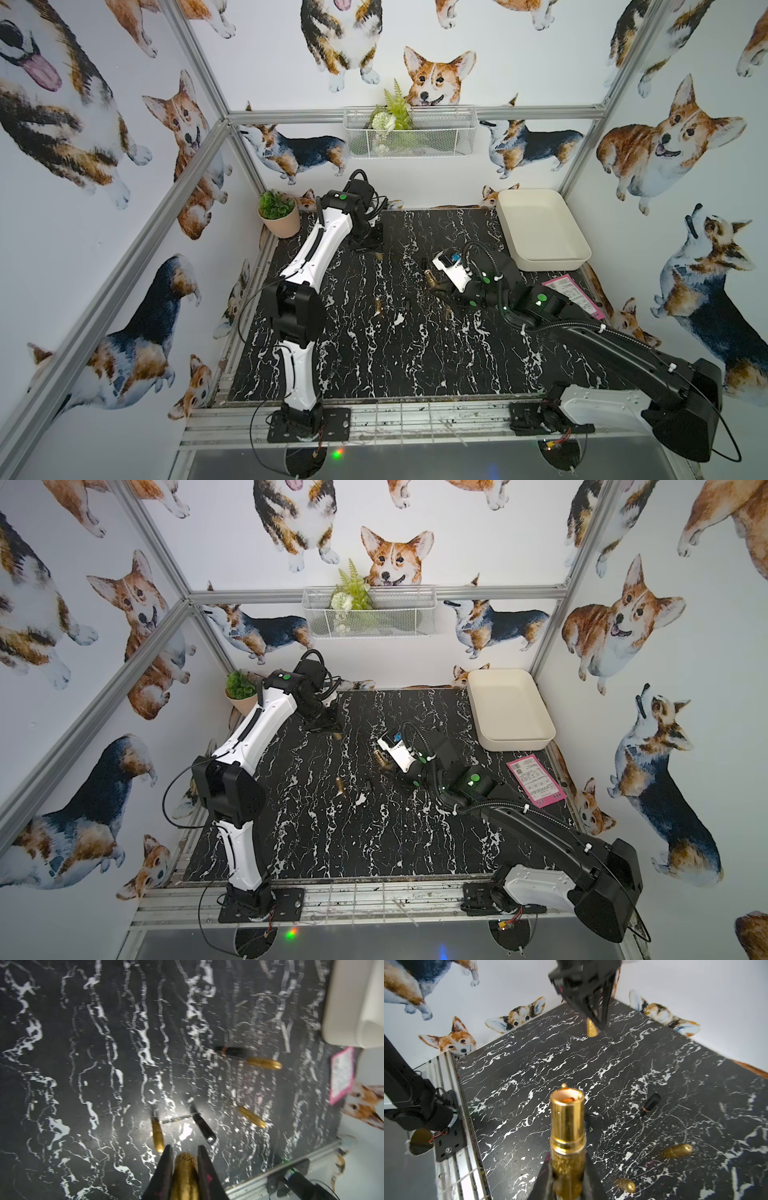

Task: Open the lipstick cap
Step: Place the cover at the center of the board.

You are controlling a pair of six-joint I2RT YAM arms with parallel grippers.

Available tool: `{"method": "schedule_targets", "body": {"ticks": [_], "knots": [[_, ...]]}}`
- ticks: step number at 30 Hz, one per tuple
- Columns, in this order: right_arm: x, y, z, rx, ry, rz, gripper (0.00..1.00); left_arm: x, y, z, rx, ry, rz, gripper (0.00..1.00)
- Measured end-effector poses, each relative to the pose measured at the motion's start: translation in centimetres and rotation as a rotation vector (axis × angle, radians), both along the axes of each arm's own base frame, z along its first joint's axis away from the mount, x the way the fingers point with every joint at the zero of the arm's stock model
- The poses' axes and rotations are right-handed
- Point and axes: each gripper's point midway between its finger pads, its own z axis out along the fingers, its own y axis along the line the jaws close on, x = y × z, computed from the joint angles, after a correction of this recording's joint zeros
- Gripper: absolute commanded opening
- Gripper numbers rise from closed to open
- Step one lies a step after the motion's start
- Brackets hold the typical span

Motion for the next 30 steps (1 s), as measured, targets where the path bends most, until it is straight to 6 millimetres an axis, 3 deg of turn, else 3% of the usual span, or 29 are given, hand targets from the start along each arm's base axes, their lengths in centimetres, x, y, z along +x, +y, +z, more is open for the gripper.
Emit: {"method": "schedule_targets", "body": {"ticks": [3, 9, 14, 19, 23, 30], "knots": [[0.2, -0.4, 0.7, 0.007, -0.021, -0.02, 0.0, 1.7, 2.1, -3.3, 0.062, 0.021, 0.05, 0.0], [0.5, -0.7, 0.7, -0.002, -0.031, -0.042, 0.0, 4.3, 3.4, -8.6, 0.151, 0.042, 0.089, 0.0], [0.7, -1.0, -0.4, -0.027, -0.023, -0.061, 0.0, 5.4, 4.5, -10.9, 0.223, 0.028, 0.114, 0.0], [0.6, -1.2, -1.2, -0.04, -0.013, -0.064, 0.0, 5.3, 5.4, -14.0, 0.26, 0.066, 0.124, 0.0], [0.6, -1.3, -1.4, -0.038, -0.002, -0.072, 0.0, 5.3, 5.6, -15.5, 0.267, 0.085, 0.127, 0.0], [0.7, -1.4, -1.7, -0.046, 0.0, -0.081, 0.0, 4.9, 5.7, -16.3, 0.265, 0.085, 0.135, 0.0]]}}
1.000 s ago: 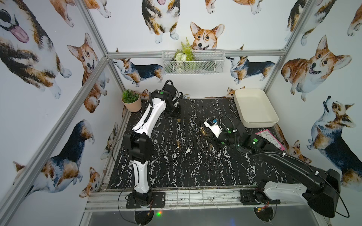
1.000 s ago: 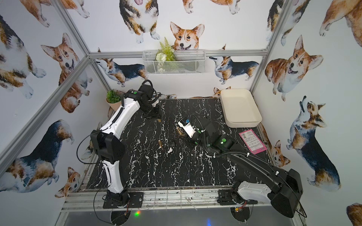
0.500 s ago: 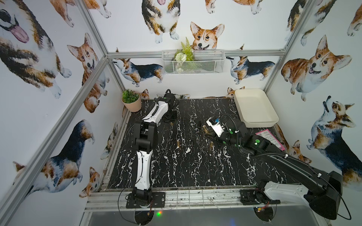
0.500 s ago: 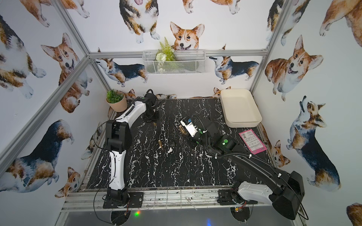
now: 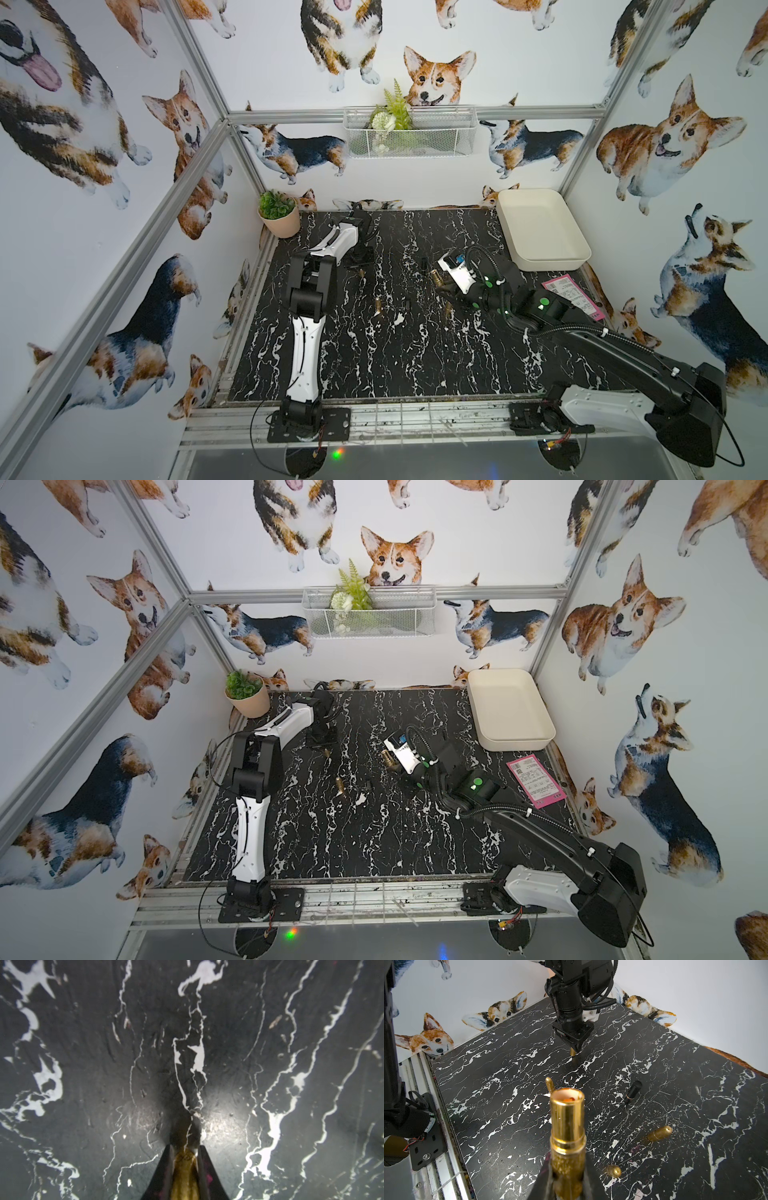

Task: Open the lipstick cap
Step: Place the cover at the center of the board.

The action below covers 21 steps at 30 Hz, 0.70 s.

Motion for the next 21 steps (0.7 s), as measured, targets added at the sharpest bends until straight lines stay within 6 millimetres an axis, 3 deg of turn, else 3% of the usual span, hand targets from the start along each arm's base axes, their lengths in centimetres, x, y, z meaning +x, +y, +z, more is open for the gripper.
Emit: {"method": "schedule_targets", "body": {"ticks": [3, 10, 19, 21], "knots": [[0.07, -0.05, -0.03, -0.002, -0.001, -0.005, 0.0, -0.24, 0.02, -0.2, -0.002, 0.005, 0.004, 0.0], [0.21, -0.06, -0.32, -0.009, 0.004, -0.012, 0.0, -0.28, 0.02, -0.32, -0.007, -0.008, 0.009, 0.13], [0.11, -0.18, -0.51, -0.017, 0.01, -0.012, 0.0, 0.05, 0.0, -0.33, -0.009, -0.025, 0.013, 0.49], [0.08, -0.21, -0.44, -0.016, 0.009, -0.012, 0.0, 0.2, 0.06, -0.25, -0.007, -0.031, 0.015, 0.52]]}}
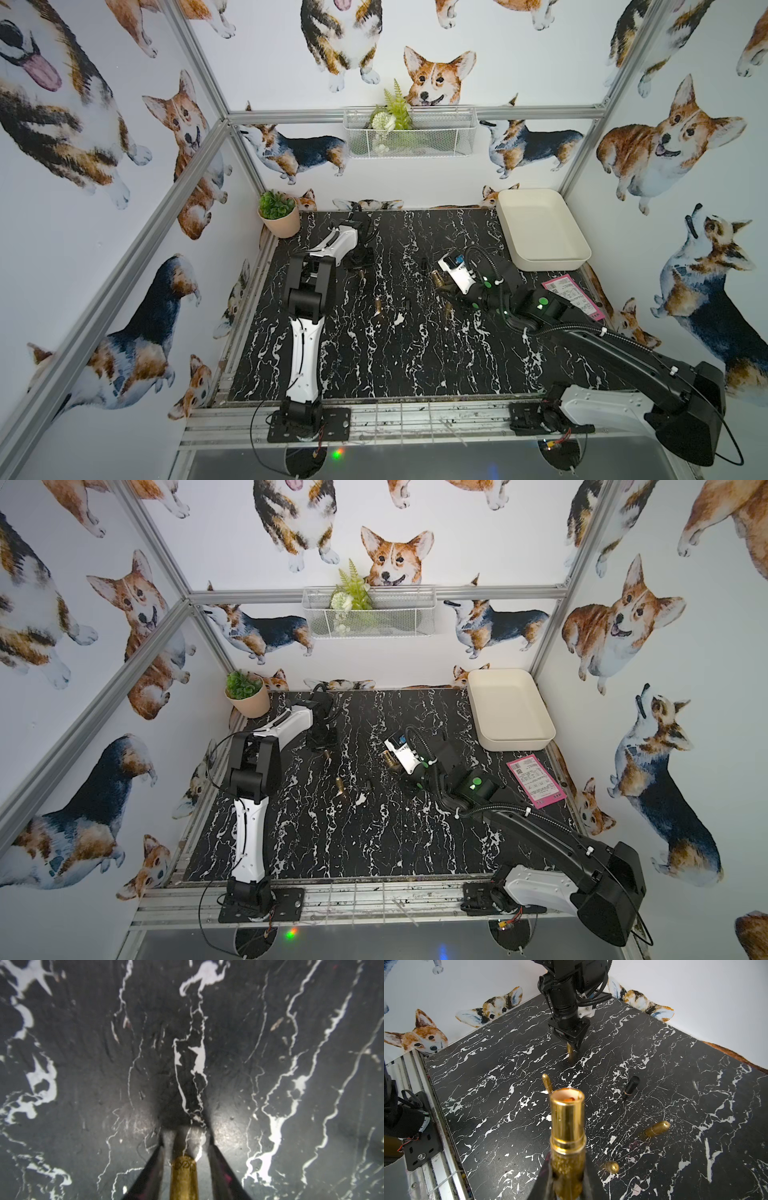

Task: Open the lipstick cap
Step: Place the cover at the center of the board, then place the lipstick at the center of the board.

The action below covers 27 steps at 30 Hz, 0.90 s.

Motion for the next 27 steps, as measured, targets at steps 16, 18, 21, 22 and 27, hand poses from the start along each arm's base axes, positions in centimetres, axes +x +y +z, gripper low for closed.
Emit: {"method": "schedule_targets", "body": {"ticks": [16, 18, 21, 22, 27], "knots": [[0.0, -0.1, 0.8, 0.011, -0.015, -0.004, 0.0, 0.1, -0.3, 8.3, -0.033, -0.116, -0.005, 0.57], [0.2, -0.2, 0.9, 0.008, -0.023, -0.011, 0.0, -0.5, -1.1, 11.0, -0.072, -0.155, -0.022, 0.56], [0.2, -0.3, 0.9, 0.002, -0.026, -0.012, 0.0, -2.5, -3.8, 14.7, -0.164, -0.19, -0.08, 0.56], [0.2, -0.3, 0.9, -0.003, -0.031, -0.01, 0.0, -3.2, -4.7, 15.5, -0.194, -0.192, -0.101, 0.56], [0.6, -0.4, 0.5, -0.031, -0.051, -0.009, 0.0, -8.7, -9.9, 19.7, -0.409, -0.17, -0.222, 0.54]]}}
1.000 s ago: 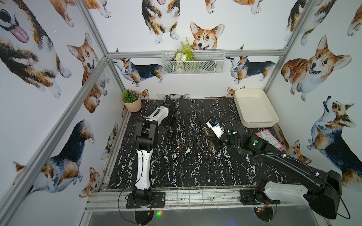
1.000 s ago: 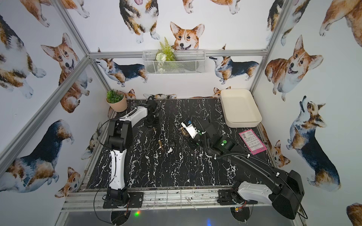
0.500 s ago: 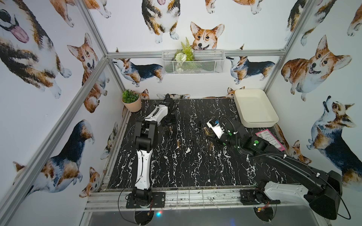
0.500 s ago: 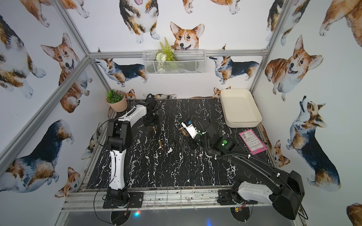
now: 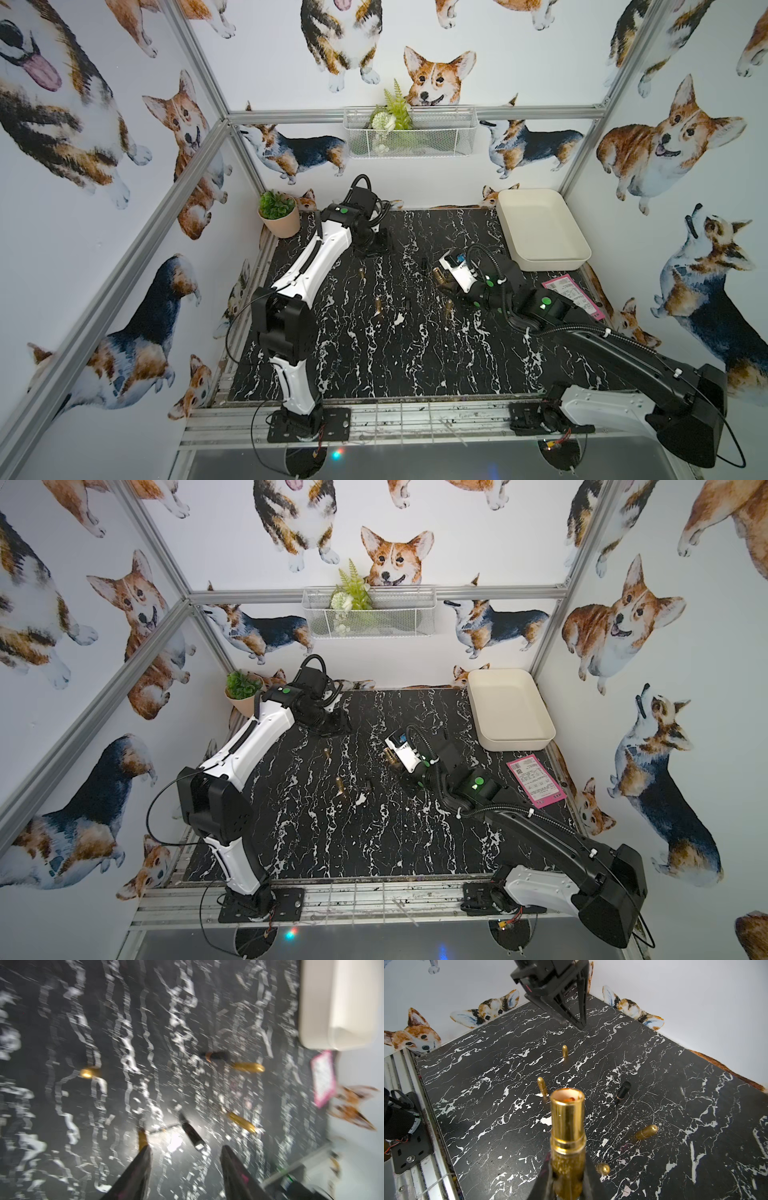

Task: Open the lipstick cap
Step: Place the lipstick at the center of the board.

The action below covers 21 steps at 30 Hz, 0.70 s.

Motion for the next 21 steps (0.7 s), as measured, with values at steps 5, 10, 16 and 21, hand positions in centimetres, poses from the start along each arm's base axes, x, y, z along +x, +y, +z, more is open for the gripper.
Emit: {"method": "schedule_targets", "body": {"ticks": [5, 10, 16, 21], "knots": [[0.4, 0.1, -0.8, -0.025, 0.005, -0.007, 0.0, -4.1, -2.9, 3.4, -0.159, 0.019, -0.092, 0.54], [0.7, 0.5, -1.4, -0.032, 0.013, -0.008, 0.0, -7.5, -5.5, 5.3, -0.262, 0.041, -0.196, 0.56], [1.1, 1.1, -1.5, -0.029, 0.02, -0.002, 0.0, -9.5, -7.4, 6.2, -0.324, 0.062, -0.271, 0.56], [1.0, 1.4, -1.8, -0.02, 0.044, 0.002, 0.0, -10.0, -8.3, 6.6, -0.352, 0.064, -0.3, 0.56]]}}
